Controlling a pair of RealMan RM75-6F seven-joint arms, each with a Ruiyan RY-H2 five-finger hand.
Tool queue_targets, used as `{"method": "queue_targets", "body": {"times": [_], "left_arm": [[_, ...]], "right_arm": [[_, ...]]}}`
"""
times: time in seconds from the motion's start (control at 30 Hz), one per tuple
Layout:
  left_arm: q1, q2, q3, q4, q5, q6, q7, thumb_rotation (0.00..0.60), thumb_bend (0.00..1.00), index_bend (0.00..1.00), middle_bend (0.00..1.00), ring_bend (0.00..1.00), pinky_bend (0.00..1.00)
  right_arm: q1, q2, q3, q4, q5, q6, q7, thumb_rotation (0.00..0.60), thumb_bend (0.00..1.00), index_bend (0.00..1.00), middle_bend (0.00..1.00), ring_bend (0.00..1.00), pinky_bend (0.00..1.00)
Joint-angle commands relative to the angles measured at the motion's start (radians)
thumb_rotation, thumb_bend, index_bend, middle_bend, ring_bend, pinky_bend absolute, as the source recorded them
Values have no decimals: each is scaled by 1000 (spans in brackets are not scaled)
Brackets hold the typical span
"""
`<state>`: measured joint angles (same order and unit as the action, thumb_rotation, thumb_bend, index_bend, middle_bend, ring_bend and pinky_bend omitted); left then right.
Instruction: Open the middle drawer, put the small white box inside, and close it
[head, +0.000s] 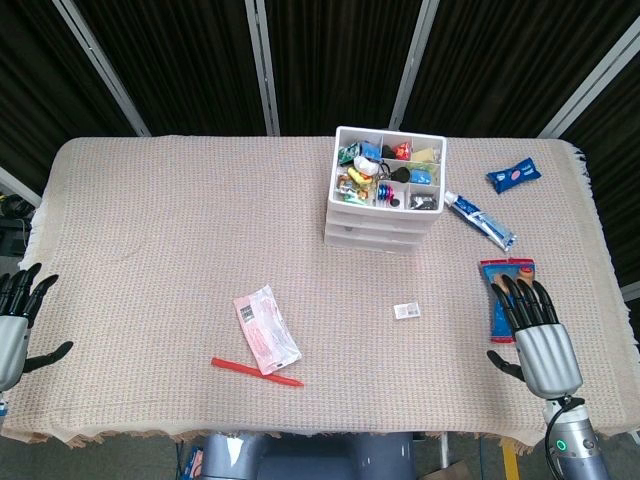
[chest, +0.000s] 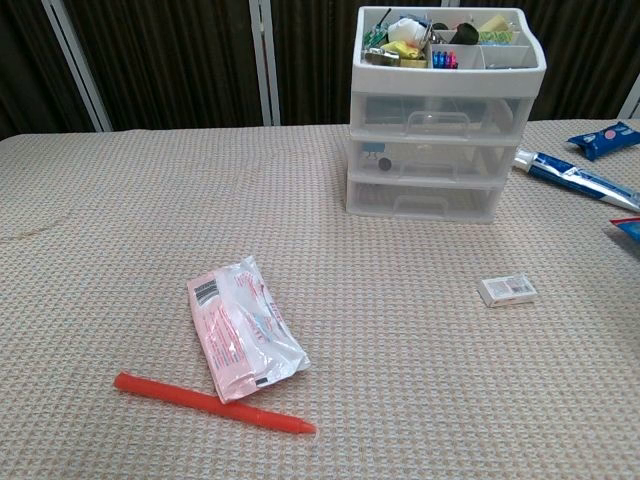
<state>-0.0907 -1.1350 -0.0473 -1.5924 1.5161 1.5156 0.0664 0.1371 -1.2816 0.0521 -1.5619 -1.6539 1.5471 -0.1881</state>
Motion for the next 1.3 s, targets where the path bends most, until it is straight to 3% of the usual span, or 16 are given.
{"method": "queue_targets", "body": {"times": [0.03,1.07,1.13,1.17,1.23,1.3], "left_arm": [[0,0,1,-1,1,0,1,600,59,111,0,0,0],[3,1,1,-1,8,10,-11,600,60,111,0,0,0],[4,1,0,-1,6,11,-12,600,59,112,0,0,0],[4,1,-1,-1,5,12,-12,600,59,112,0,0,0],[4,0,-1,-1,6,13,-13,600,59,112,0,0,0],[4,-1,-2,0,8,15,-14,600,59,112,0,0,0]], "right_arm": [[0,0,0,1,0,0,1,600,23,15,0,0,0],[1,7,-4,-15,-2,-3,40,600,23,24,0,0,0],[5,5,-2,-17,-9,1,51,600,24,33,51,32,6],[8,2,3,-20,-15,7,62,600,28,43,124,97,51],[15,-4,14,-31,-19,16,89,600,39,63,278,252,193],[22,-7,23,-59,-5,8,124,600,60,82,445,437,402]]}}
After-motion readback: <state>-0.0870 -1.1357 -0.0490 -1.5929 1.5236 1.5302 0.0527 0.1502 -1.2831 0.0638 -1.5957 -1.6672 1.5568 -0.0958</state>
